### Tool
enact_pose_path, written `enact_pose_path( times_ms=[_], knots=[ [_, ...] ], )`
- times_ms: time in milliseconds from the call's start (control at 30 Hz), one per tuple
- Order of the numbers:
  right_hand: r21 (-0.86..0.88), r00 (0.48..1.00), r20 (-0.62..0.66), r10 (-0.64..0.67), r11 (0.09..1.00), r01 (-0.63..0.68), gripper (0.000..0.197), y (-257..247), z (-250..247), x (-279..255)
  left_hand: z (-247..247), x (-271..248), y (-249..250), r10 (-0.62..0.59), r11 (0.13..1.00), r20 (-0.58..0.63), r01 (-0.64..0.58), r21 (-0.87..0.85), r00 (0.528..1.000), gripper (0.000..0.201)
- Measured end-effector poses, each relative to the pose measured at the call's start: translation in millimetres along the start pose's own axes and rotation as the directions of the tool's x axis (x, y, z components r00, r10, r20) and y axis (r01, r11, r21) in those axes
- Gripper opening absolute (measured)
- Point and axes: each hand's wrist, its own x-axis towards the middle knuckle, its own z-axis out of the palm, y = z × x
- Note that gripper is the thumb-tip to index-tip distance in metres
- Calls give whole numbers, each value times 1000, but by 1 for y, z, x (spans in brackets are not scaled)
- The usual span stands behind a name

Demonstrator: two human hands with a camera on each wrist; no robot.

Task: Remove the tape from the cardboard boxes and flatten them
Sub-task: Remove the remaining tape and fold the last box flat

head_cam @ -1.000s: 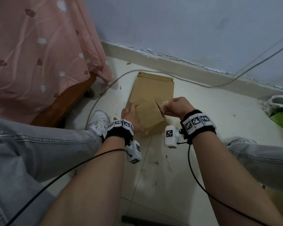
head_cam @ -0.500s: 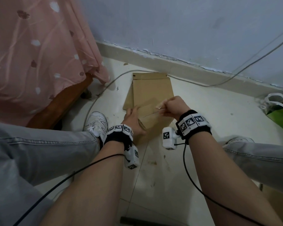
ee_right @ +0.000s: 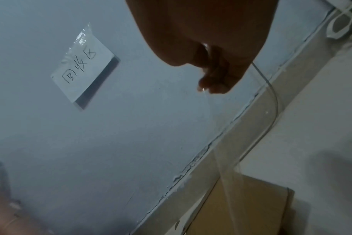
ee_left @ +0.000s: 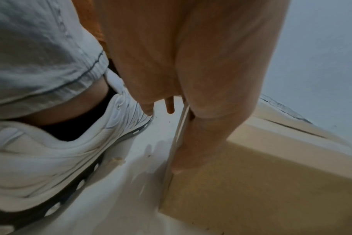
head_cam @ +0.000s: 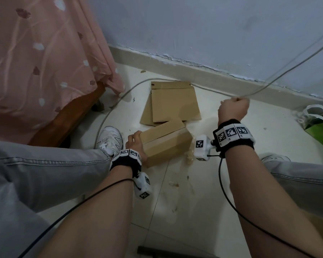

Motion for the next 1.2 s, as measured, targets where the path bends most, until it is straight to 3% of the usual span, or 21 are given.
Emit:
enact_pose_path(
  times_ms=[167, 233, 300, 467, 600, 700, 900, 1000, 1067, 1133, 1200],
  knots=[
    [18, 990, -140, 34, 999, -31, 26, -6, -7, 7, 5, -2, -6, -54, 996, 30, 52, 75, 998, 106],
    [-42, 997, -36, 63, 997, -64, 29, -4, -6, 6, 7, -3, -5, -75, 991, 13, 73, 111, 997, 105],
    [-118, 983, 159, 94, 990, -76, 30, 0, -4, 0, 6, -5, 0, -96, 984, 20, 92, 153, 995, 111],
    [-189, 873, 468, 138, 980, -54, 19, -12, 1, -23, -1, 7, 24, -100, 958, 71, 77, 276, 992, 136],
    [-116, 719, 678, 150, 989, -96, 14, -44, 5, -45, 3, 17, 52, -1, 962, 67, -17, 272, 998, 132],
    [-140, 652, 746, 139, 989, -52, 16, -59, 10, -55, 3, 19, 65, 52, 970, 119, -78, 231, 992, 135],
    [-97, 665, 735, 133, 991, -91, 26, -63, 13, -60, 20, 8, 78, 163, 950, 172, -202, 237, 971, 137],
    [-150, 709, 687, 158, 986, -74, 53, -58, 13, -52, 19, 9, 76, 183, 979, 148, -194, 63, 972, 124],
    [-263, 741, 663, 101, 959, 105, 62, -51, 11, -44, 14, 11, 69, 208, 977, 151, -213, 22, 966, 112],
    [-434, 720, 692, 46, 824, 364, 55, -41, 5, -36, 8, 17, 59, 203, 973, 164, -218, 80, 965, 106],
    [-560, 733, 677, 68, 694, 453, 53, -27, 0, -28, 6, 21, 49, 176, 973, 174, -198, 118, 969, 104]
  ],
)
